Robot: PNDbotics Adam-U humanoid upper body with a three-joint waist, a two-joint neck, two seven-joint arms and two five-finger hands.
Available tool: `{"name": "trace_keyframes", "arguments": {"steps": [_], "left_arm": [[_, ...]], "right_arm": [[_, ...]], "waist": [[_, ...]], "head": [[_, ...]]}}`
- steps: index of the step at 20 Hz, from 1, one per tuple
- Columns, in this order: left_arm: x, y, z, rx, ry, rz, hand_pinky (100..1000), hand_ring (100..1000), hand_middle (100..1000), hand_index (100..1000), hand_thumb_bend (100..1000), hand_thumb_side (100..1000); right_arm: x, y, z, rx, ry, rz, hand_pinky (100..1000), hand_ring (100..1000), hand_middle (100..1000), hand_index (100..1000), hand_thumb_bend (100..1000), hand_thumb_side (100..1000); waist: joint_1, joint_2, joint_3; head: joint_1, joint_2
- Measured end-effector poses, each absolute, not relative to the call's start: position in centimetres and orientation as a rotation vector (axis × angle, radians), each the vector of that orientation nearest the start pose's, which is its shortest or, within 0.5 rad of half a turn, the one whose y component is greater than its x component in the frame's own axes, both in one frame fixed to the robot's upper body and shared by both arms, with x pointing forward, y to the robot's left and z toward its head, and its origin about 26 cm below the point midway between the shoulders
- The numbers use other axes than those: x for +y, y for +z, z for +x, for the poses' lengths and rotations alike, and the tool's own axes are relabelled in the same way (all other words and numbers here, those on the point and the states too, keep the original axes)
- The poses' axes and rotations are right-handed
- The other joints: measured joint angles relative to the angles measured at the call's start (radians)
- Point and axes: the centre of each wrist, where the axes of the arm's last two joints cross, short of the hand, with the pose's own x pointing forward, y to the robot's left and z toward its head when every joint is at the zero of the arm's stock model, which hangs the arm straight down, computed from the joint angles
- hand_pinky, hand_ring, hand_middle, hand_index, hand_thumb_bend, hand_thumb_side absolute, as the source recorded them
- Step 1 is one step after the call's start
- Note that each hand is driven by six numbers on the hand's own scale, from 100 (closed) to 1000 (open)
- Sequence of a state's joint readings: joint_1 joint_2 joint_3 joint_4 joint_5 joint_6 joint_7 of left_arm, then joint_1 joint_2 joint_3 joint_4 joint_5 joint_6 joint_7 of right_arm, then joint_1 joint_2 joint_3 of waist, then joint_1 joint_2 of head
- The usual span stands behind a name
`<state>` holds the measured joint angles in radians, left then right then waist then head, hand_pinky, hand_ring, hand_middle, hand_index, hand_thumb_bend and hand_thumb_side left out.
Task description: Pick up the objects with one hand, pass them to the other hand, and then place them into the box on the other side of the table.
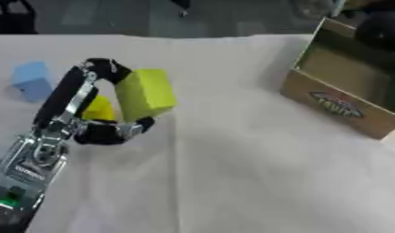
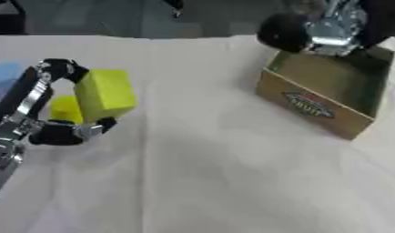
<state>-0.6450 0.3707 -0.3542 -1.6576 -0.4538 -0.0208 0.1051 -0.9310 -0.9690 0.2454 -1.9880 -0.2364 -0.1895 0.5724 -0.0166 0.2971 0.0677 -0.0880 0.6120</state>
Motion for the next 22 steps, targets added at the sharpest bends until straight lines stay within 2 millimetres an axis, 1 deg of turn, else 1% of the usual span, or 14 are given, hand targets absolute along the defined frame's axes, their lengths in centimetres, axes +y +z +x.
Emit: {"name": "trace_keyframes", "arguments": {"steps": [2,5,12,16,19,22], "left_arm": [[16.5,19.7,36.6,-2.28,-0.912,0.522,673,507,413,539,100,100],[16.3,19.5,36.6,-2.298,-0.888,0.52,673,508,414,539,100,100],[16.0,20.0,36.2,-2.341,-0.894,0.524,674,511,416,540,100,100],[15.9,20.4,35.9,-2.361,-0.9,0.528,673,511,416,540,100,100],[15.7,20.5,35.7,-2.369,-0.902,0.533,671,510,417,541,100,100],[15.5,20.6,35.5,-2.375,-0.901,0.531,670,509,416,540,100,100]], "right_arm": [[-22.9,40.3,27.8,2.465,-2.162,0.187,906,817,835,904,394,536],[-22.0,40.3,27.7,2.409,-2.182,0.166,910,819,837,905,391,538],[-19.9,39.1,28.2,2.324,-2.292,0.062,927,844,850,908,395,544],[-18.9,38.6,28.3,2.317,-2.305,0.04,929,843,846,905,386,533],[-18.2,38.3,28.4,2.347,-2.291,0.031,934,843,843,902,354,544],[-17.5,38.1,28.4,2.373,-2.28,0.042,937,844,843,899,352,529]], "waist": [[-0.002,0.0,-0.004],[-0.003,0.0,-0.007],[-0.003,0.0,-0.005],[-0.003,0.0,-0.005],[-0.003,0.0,-0.005],[-0.003,0.0,-0.005]], "head": [[0.007,-0.001],[0.013,-0.002],[0.016,-0.003],[0.019,-0.003],[0.02,-0.003],[0.02,-0.003]]}}
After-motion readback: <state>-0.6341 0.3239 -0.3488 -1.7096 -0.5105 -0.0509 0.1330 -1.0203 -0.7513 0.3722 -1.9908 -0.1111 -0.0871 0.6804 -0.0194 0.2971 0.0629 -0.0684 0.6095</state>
